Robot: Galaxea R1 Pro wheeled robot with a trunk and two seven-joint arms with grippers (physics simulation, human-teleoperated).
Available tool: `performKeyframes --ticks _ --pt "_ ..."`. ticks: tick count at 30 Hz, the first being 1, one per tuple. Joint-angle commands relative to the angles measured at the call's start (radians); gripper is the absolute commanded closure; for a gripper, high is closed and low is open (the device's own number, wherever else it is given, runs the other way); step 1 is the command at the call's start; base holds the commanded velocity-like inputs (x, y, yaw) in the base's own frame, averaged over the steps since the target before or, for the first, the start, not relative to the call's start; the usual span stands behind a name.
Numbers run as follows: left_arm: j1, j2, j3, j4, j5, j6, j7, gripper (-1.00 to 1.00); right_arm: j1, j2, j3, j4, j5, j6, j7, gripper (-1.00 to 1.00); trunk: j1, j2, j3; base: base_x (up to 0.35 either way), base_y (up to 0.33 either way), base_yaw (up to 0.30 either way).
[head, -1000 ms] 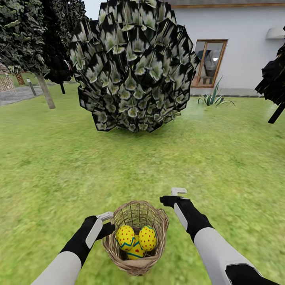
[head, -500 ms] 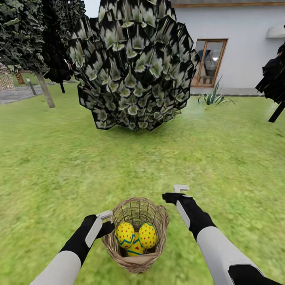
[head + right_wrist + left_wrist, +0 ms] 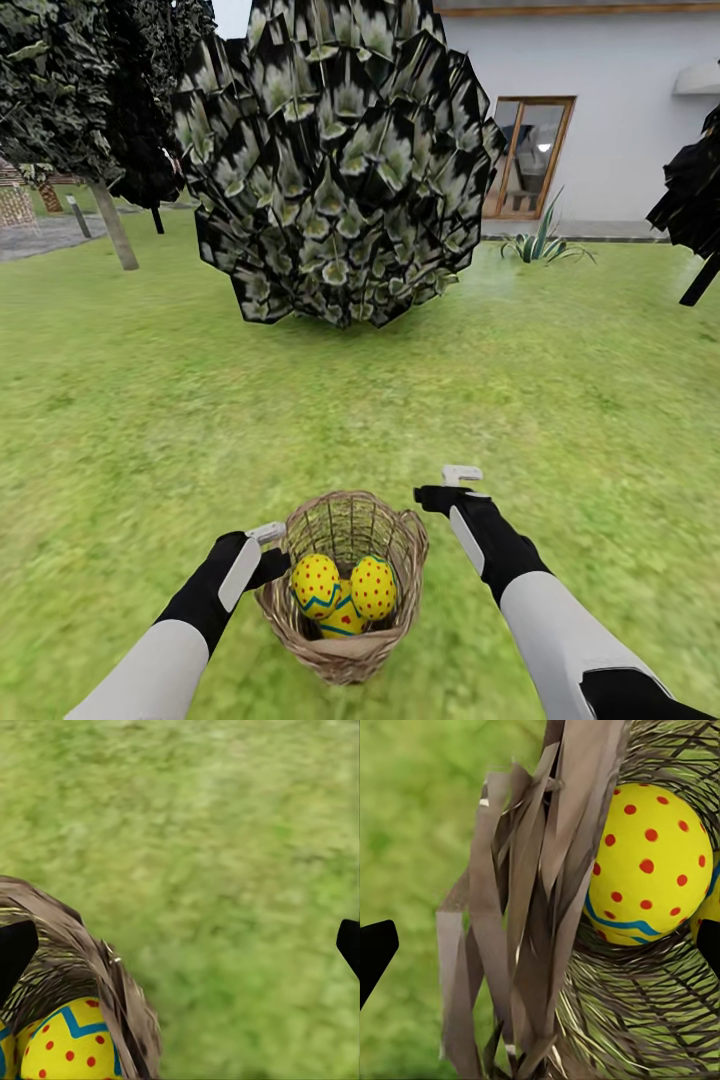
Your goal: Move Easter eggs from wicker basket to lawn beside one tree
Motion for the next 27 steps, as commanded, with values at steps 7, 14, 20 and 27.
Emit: performKeyframes --ticks 7,14,20,27 --pt "0.0 0.001 0.003 -0.001 0.012 0.003 0.009 -1.0 0.0 -0.009 0.002 -0.001 -0.008 0.004 -0.007 -1.0 0.011 -0.022 -0.01 0.0 0.0 0.0" --pt "0.0 0.003 0.003 0.0 0.011 0.003 0.009 -1.0 0.0 -0.01 0.002 -0.001 -0.008 0.004 -0.007 -1.0 0.011 -0.022 -0.01 0.0 0.0 0.0" --pt "0.0 0.004 0.003 0.019 0.012 0.002 0.009 -1.0 0.0 -0.01 0.002 0.0 -0.008 0.004 -0.007 -1.0 0.011 -0.022 -0.01 0.0 0.0 0.0" --pt "0.0 0.001 0.004 0.053 0.013 -0.001 0.009 -1.0 0.0 -0.01 0.002 0.0 -0.008 0.004 -0.007 -1.0 0.011 -0.022 -0.01 0.0 0.0 0.0"
